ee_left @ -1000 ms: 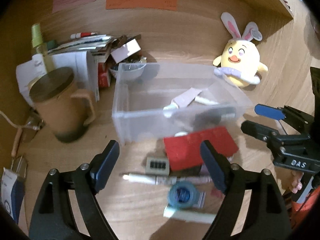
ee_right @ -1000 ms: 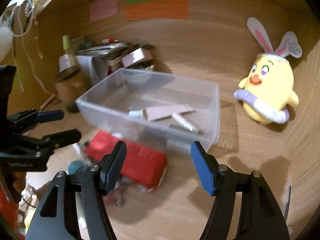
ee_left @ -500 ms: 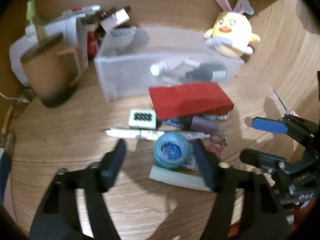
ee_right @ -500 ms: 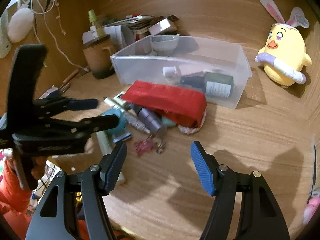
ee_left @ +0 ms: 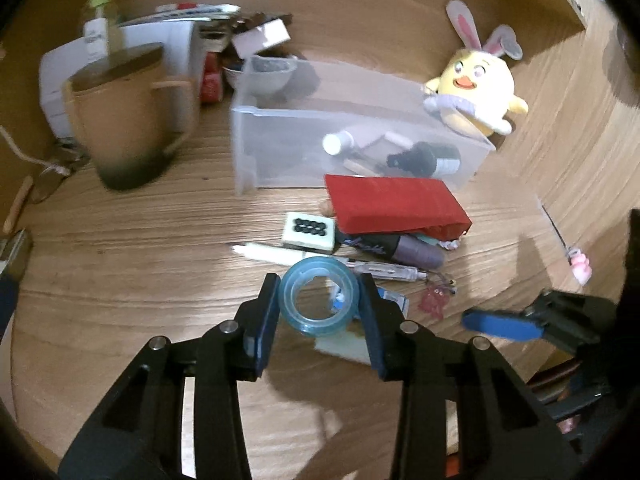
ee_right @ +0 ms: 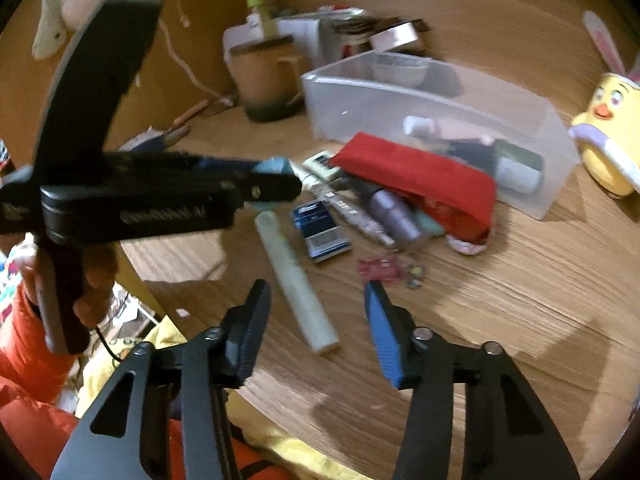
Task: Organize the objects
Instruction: 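Grasp the blue tape roll with the left tool while the right tool grasps the white marker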
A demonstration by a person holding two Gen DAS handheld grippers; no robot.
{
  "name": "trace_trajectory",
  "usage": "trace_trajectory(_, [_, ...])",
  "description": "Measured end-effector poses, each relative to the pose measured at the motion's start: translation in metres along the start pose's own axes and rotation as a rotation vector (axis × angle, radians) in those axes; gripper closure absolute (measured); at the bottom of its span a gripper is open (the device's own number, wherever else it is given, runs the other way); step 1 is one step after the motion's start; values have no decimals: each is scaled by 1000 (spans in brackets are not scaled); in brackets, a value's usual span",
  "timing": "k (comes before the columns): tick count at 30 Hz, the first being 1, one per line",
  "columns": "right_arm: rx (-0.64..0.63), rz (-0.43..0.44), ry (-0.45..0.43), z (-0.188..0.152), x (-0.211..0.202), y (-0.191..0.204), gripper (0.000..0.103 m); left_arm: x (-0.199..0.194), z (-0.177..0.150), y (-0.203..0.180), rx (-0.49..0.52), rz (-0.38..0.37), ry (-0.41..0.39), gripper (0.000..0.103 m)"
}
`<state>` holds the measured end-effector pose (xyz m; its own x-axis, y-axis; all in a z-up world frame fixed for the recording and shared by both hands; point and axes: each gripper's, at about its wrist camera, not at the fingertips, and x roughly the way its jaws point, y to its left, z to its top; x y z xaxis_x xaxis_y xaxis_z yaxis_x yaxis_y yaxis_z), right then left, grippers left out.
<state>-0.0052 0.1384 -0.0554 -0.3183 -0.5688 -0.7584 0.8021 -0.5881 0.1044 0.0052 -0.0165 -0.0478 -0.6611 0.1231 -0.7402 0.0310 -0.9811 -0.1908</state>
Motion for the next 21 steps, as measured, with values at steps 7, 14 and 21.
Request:
trace_trajectory(7, [-34,13,30,4,18,6,81,-16,-7,11,-29,0,-24,65])
trace_trajectory(14, [-24,42,19,4,17,7,89,-24,-9,7,-8,9,-46,65])
trace_trajectory(21, [-12,56,-32,10,-2,6,89,-39,-1,3,-7,-9,-93,65])
